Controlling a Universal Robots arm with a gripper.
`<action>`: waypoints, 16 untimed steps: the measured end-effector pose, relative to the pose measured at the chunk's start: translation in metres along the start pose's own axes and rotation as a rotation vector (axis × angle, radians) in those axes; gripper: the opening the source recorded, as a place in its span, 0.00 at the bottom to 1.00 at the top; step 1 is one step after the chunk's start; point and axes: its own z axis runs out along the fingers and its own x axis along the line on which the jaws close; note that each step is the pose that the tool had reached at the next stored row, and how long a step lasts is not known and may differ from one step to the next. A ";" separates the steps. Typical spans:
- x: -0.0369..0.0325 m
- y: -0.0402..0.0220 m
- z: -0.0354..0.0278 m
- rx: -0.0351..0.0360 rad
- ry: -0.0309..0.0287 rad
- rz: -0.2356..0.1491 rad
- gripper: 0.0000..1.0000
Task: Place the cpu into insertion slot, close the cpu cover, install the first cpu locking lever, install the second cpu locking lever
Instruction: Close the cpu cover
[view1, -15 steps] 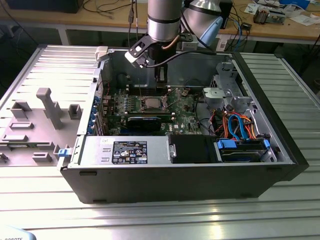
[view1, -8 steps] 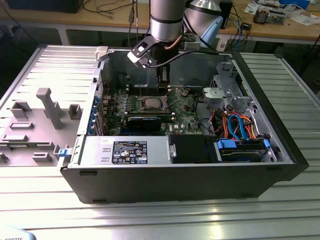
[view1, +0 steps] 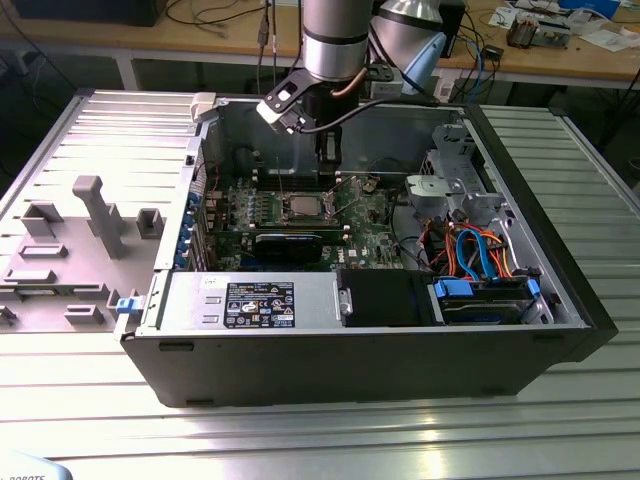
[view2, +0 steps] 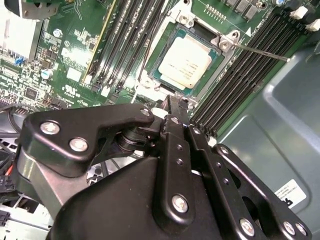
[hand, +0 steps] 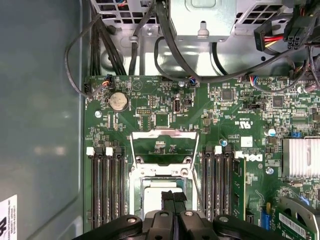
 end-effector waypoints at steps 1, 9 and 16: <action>0.0000 0.0011 0.0001 0.0000 0.0001 0.000 0.11; -0.0001 0.0131 0.0003 0.0000 0.0001 0.000 0.11; -0.0001 0.0175 0.0004 -0.0001 0.0001 0.000 0.11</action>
